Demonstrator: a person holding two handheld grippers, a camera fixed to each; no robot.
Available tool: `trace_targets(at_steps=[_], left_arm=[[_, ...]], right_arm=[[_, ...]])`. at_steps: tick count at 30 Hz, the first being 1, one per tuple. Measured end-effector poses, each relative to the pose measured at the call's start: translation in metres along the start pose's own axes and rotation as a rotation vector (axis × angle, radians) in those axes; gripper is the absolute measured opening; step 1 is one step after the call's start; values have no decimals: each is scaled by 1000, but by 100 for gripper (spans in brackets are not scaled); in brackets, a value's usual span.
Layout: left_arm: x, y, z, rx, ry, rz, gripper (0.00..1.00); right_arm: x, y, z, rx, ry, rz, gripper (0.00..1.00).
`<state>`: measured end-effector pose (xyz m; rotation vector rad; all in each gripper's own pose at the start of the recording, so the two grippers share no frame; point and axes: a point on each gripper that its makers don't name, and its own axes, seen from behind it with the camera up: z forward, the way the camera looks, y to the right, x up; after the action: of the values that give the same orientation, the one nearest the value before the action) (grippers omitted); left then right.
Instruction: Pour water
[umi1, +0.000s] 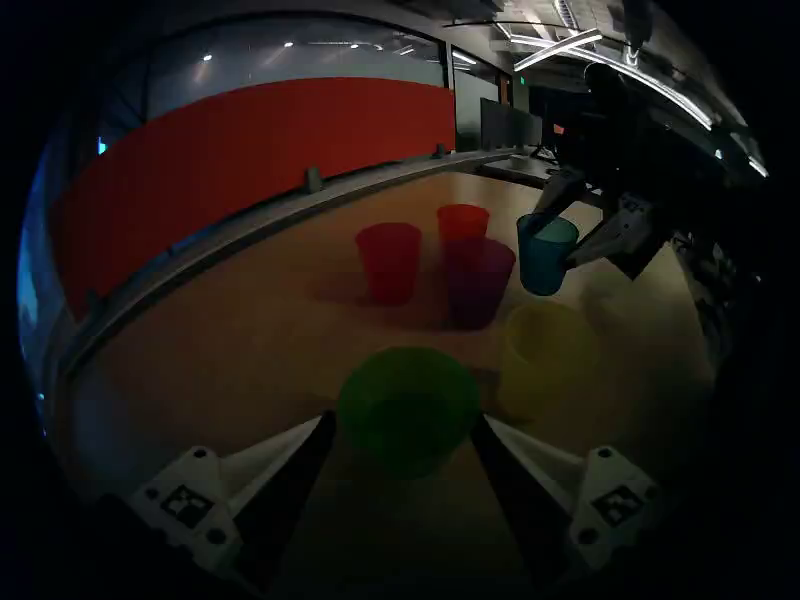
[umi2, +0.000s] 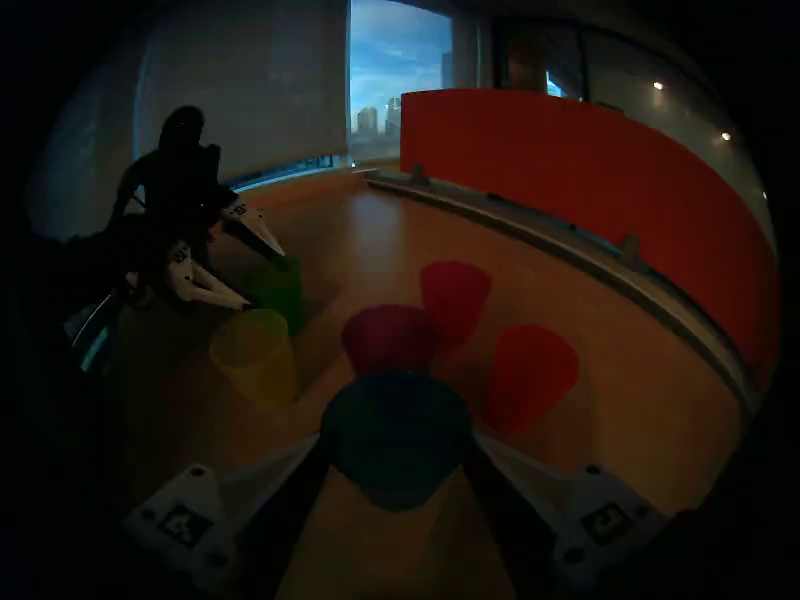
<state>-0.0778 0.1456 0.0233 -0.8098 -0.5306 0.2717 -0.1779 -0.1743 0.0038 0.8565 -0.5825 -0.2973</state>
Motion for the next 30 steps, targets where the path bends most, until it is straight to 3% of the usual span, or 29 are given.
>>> trace_targets(at_steps=[12,30], left_arm=[[-13,0,-8,17,-22,10,98],[-11,3,-22,34,-8,2,98]], right_arm=[[-12,0,9,-4,-9,5,96],[-23,1,8,-10,-15,23,98]])
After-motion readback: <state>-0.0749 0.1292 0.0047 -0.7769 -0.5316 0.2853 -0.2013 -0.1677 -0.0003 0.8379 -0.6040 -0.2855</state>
